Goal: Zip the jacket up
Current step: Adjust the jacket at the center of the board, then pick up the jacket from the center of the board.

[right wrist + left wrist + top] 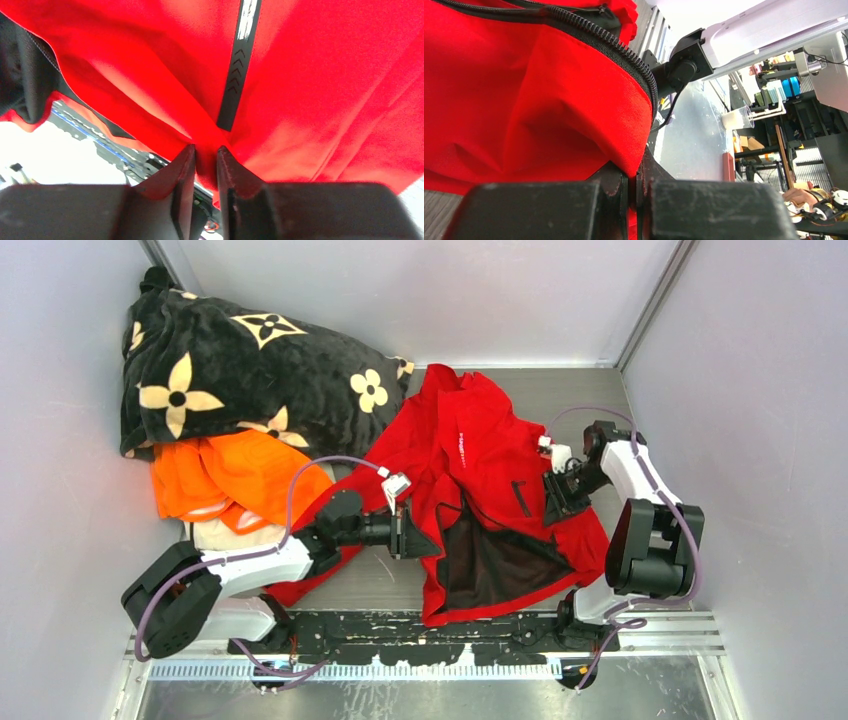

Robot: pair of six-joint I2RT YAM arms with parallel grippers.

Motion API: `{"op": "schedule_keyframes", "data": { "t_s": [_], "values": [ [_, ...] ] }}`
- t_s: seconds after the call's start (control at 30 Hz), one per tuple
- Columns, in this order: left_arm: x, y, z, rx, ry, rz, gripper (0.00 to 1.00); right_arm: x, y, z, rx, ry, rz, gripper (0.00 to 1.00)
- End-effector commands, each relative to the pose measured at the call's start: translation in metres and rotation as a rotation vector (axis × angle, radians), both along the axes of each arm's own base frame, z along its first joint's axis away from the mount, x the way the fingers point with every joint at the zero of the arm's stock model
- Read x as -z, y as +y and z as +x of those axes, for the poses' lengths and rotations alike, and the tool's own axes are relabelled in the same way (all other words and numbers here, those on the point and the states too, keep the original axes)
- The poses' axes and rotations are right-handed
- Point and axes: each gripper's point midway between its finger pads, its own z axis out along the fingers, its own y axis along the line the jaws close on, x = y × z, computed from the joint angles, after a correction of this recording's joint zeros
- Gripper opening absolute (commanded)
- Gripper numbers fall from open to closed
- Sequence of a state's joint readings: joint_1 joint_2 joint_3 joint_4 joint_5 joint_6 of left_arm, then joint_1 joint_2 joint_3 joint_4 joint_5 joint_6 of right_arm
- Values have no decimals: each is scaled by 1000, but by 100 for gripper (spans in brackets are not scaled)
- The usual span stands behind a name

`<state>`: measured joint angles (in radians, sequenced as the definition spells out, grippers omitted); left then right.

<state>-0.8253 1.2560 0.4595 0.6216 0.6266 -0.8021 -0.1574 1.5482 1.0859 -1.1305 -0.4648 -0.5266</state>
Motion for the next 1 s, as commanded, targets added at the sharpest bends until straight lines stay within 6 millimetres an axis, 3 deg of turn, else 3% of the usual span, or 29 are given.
{"op": "schedule_keyframes", "data": {
  "t_s": [0.0, 0.13, 0.27, 0.4, 0.53, 0.7, 0.83, 0.97],
  "values": [
    [-11, 0, 4, -16, -62, -31, 0, -30, -7, 13, -121, -155, -26, 35],
    [-11, -1, 4, -12, -60, -30, 0, -59, 0, 13, -219, -249, 14, 54],
    [-13, 0, 3, -11, -65, -34, 0, -87, 9, 10, -339, -360, 54, 65],
    [-13, 2, 2, -15, -72, -36, 0, -104, 40, -28, -565, -431, 232, 73],
    [-10, 1, 3, -17, -67, -30, 0, -90, 74, -65, -701, -409, 340, 75],
    [-9, 0, 2, -8, -61, -31, 0, -64, 105, -77, -718, -355, 326, 72],
    [-9, 0, 2, -6, -63, -30, 0, -52, 112, -74, -634, -305, 266, 67],
    [-9, 1, 2, -8, -64, -27, 0, -62, 107, -63, -575, -317, 188, 64]
  ]
}}
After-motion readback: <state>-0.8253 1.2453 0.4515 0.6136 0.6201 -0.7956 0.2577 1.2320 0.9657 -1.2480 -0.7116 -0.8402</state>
